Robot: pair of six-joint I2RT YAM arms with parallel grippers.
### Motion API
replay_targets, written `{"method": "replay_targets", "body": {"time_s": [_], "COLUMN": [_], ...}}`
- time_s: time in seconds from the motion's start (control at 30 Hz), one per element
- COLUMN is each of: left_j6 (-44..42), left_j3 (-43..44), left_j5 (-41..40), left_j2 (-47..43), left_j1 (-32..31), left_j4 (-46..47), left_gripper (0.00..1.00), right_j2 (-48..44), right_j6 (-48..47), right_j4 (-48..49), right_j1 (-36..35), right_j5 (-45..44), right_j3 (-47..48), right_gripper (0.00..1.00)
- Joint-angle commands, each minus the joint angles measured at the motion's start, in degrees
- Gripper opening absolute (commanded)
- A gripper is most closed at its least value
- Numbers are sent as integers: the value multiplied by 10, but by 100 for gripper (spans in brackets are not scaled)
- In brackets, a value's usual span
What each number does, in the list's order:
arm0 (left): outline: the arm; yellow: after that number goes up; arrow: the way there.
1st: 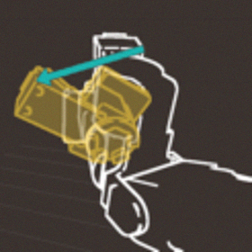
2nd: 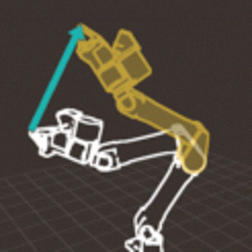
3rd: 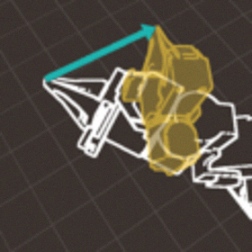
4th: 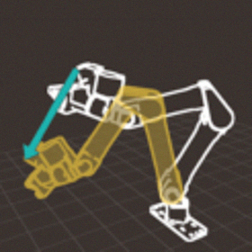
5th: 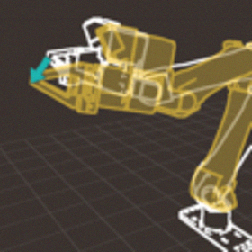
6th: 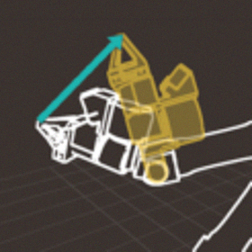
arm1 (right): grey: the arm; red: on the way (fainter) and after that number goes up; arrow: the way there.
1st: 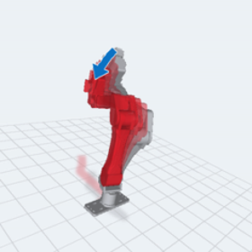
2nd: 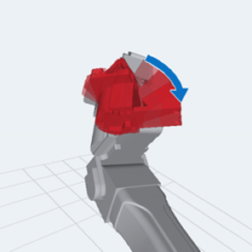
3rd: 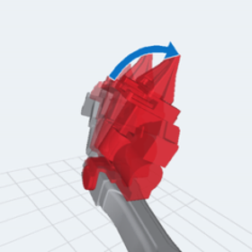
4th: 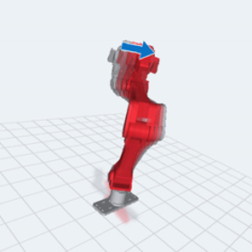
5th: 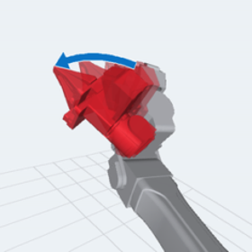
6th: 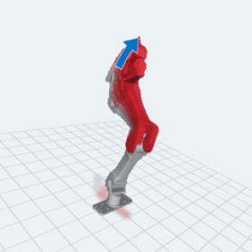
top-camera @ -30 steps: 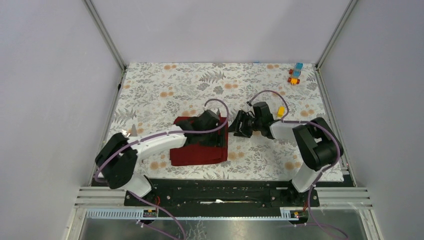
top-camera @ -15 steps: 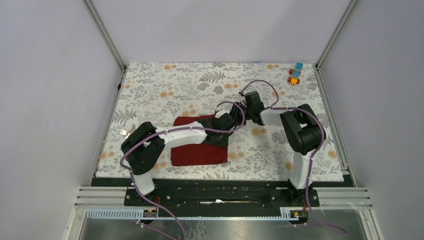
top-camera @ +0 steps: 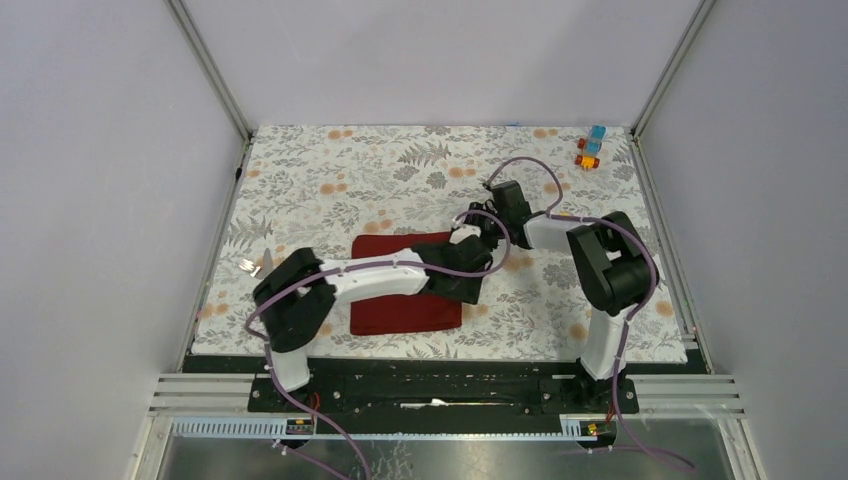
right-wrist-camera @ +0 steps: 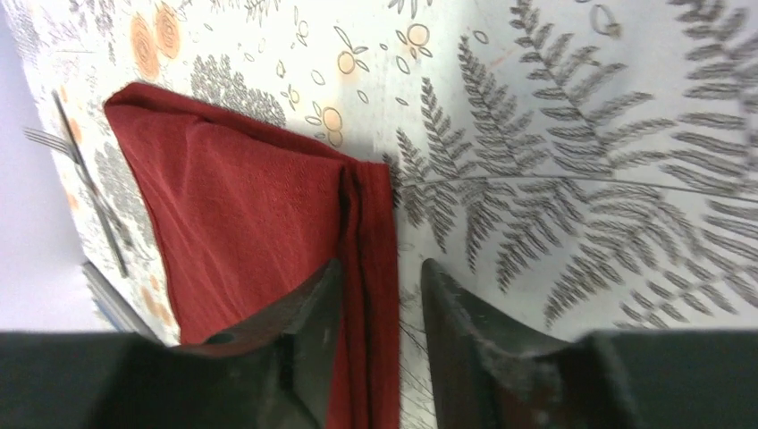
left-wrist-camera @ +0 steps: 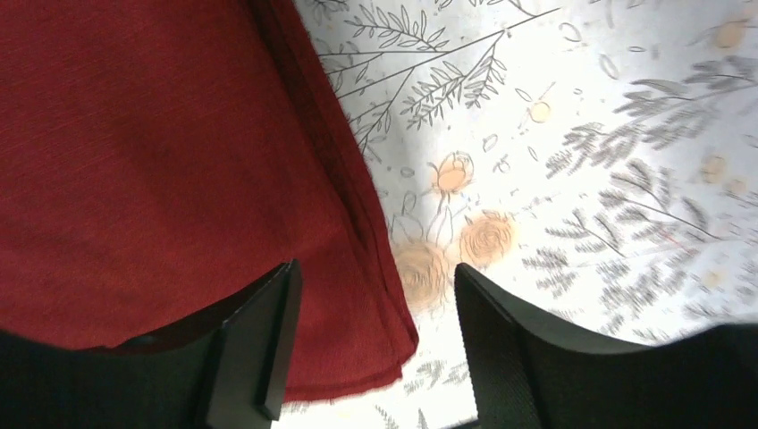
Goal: Fold the napkin into a case and place the utensils inside
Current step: Smooth out the lower triangle-folded napkin at the center of the board.
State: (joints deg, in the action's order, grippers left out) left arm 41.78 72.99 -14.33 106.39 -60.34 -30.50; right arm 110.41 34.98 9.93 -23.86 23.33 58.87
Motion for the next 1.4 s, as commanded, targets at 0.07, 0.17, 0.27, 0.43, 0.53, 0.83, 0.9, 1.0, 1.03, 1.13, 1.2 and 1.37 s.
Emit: {"method": "replay_targets", "body": {"time_s": [0.07, 0.17, 0.27, 0.43, 0.53, 0.83, 0.9, 1.0, 1.03, 1.13, 1.2, 1.37], "left_j6": [-10, -9, 3, 24, 39, 33, 30, 35, 36, 33, 29, 32], "left_j3": [-68, -122, -161, -188, -192, -159, -158, -164, -165, -167, -168, -174], "left_j5": [84, 181, 255, 324, 356, 359, 350, 352, 354, 350, 349, 357], "left_j2": [-190, -245, -264, -234, -208, -117, -105, -94, -93, -98, -101, -92], "left_j1": [100, 212, 315, 436, 476, 504, 505, 512, 515, 521, 524, 527], "left_j4": [37, 82, 132, 206, 245, 262, 264, 278, 280, 279, 276, 285], "left_gripper": [73, 70, 65, 54, 51, 42, 42, 41, 40, 40, 39, 37], "right_j2": [-64, -56, -35, 17, 39, 79, 80, 80, 74, 35, 11, -6], "right_j6": [-87, -96, -73, -60, -53, -45, -39, -31, -28, -25, -25, -33], "right_j4": [-83, -74, -26, 5, 10, 7, 13, 15, 15, 22, 28, 24], "right_j1": [29, 32, 33, 31, 30, 24, 23, 24, 24, 25, 26, 29], "right_j5": [-4, 34, 86, 136, 141, 125, 113, 89, 76, 27, -3, -43], "right_j3": [13, 27, 34, 69, 85, 110, 111, 112, 107, 76, 55, 35], "right_gripper": [60, 61, 59, 43, 39, 47, 42, 26, 15, 0, 0, 0]}}
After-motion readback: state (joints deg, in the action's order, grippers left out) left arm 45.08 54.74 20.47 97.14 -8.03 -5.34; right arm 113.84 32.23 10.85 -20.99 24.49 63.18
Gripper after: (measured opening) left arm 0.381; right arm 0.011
